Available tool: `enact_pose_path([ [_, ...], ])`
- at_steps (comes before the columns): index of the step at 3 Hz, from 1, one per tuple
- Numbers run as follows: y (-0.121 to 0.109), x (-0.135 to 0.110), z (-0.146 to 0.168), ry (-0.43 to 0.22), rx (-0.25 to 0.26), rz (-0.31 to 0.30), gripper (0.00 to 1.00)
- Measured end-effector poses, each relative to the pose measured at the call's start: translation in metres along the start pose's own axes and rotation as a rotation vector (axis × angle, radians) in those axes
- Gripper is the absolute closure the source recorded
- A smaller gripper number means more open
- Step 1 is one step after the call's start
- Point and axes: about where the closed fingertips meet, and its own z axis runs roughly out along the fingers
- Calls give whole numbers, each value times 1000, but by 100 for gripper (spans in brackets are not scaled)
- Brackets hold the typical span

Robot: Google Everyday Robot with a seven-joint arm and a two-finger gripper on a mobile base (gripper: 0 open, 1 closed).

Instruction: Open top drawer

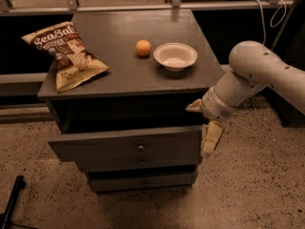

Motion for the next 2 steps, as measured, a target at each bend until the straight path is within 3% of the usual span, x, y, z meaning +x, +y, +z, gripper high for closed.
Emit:
enact_pose_path([
  [2,-6,25,21,24,-10,13,0],
])
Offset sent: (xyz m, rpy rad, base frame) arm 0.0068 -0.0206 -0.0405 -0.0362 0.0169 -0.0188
